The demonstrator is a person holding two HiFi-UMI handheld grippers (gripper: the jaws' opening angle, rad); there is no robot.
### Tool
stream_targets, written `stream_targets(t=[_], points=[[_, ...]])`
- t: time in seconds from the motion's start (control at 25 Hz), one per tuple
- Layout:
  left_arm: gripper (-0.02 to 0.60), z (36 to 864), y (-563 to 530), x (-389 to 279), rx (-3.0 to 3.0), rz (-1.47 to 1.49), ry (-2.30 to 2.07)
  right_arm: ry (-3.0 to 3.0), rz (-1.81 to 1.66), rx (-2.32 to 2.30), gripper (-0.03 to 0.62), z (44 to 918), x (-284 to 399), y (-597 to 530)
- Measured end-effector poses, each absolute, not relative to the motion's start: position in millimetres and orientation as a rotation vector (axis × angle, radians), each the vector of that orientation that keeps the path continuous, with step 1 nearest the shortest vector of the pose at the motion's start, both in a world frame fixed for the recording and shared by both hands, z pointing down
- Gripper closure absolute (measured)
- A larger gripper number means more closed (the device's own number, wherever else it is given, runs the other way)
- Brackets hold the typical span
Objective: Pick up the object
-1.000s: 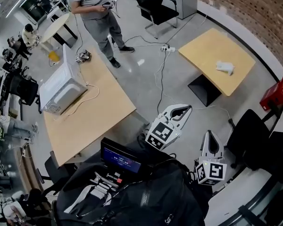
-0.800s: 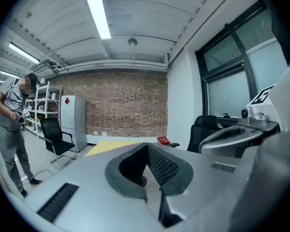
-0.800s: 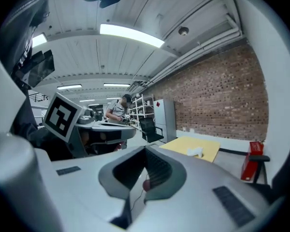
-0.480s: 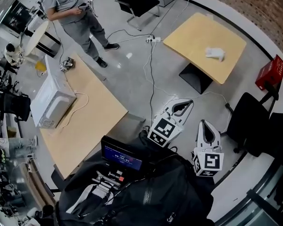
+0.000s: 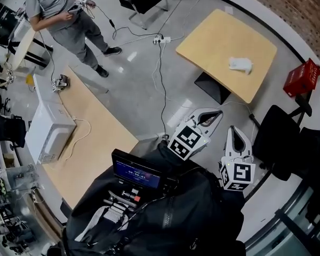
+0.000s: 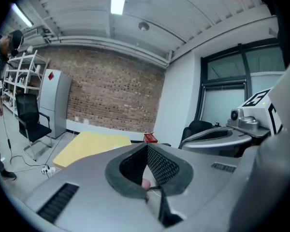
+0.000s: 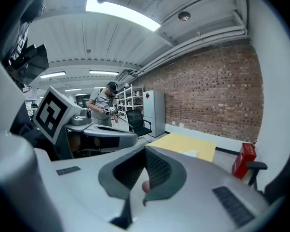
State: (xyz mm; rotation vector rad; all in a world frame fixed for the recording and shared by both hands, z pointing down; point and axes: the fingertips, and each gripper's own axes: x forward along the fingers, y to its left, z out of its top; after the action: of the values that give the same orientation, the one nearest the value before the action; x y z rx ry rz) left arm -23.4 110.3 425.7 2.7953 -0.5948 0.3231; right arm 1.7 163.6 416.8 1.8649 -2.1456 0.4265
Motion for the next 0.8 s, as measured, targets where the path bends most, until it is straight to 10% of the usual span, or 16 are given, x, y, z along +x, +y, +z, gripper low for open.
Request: stream_targets(t=[0.8], points=[[0.581, 450, -1, 14, 2.683, 0.298, -0.705, -2.124, 0.501, 1.827, 0.591, 460, 60, 63]])
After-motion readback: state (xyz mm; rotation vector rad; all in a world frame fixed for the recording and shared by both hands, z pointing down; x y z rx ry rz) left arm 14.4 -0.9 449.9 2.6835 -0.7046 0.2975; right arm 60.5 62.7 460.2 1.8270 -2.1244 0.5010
